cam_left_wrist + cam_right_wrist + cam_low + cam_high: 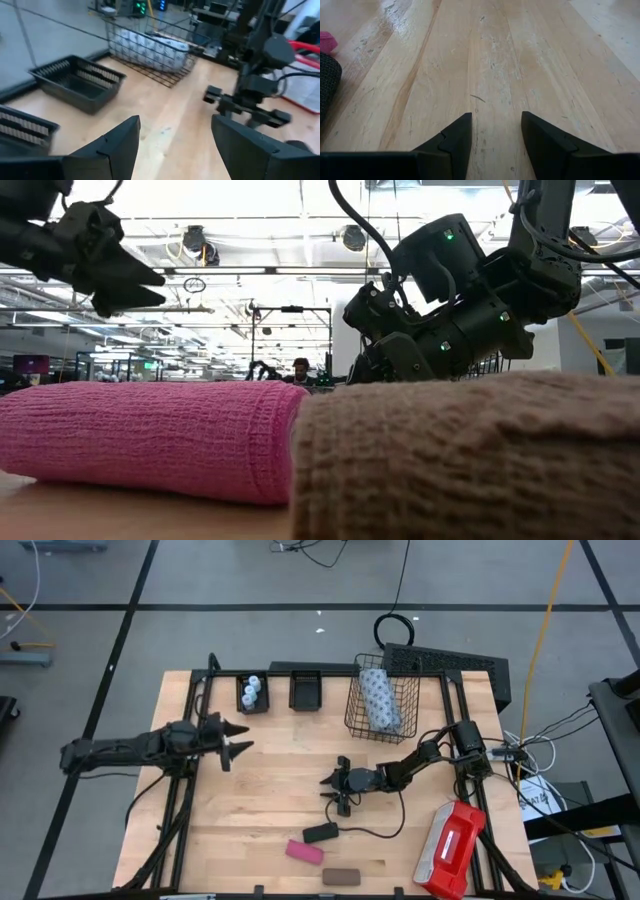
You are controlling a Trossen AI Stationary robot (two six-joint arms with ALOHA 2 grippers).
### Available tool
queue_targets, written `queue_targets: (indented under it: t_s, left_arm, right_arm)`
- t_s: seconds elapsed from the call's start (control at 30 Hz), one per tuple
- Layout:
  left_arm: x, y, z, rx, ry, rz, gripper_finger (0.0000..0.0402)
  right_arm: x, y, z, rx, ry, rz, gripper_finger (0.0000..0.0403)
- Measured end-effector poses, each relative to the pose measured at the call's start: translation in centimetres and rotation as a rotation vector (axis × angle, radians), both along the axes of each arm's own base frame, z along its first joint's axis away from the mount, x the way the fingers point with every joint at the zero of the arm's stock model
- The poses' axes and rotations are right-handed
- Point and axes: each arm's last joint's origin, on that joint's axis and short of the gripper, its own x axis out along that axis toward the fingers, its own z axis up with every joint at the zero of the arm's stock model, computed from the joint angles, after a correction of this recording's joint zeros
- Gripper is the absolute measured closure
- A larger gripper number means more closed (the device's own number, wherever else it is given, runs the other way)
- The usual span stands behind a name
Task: Pick & place medical supplies in basket/bin
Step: Put the black rolled bandage into the right black basket
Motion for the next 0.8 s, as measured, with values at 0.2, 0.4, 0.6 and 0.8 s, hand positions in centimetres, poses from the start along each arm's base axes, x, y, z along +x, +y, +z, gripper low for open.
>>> queue_targets:
  t_s: [0.2,0.4,0.6,0.8]
  left_arm:
    - [-0.7,-0.5,0.0,0.064,0.005,0.008,0.0146]
    - [-1.6,-0.6,0.6,0.113,-0.069,-0.009,0.0146]
    - [-2.0,-0.6,0.5,0.135,-0.115,-0.009,0.0146]
    - [-1.2,-0.6,-1.6,0.109,-0.132,-0.009,0.0146]
  right_arm:
    - [-0.1,0.0,-0.1,-0.001,0.007,0.000,0.0245]
    - [-0.4,-0.1,-0.3,0.023,0.016,-0.013,0.0239]
    - [-0.4,-0.1,-0.3,0.022,0.014,-0.013,0.0241]
    - [-0.4,-0.1,-0.2,0.024,0.000,-0.011,0.0242]
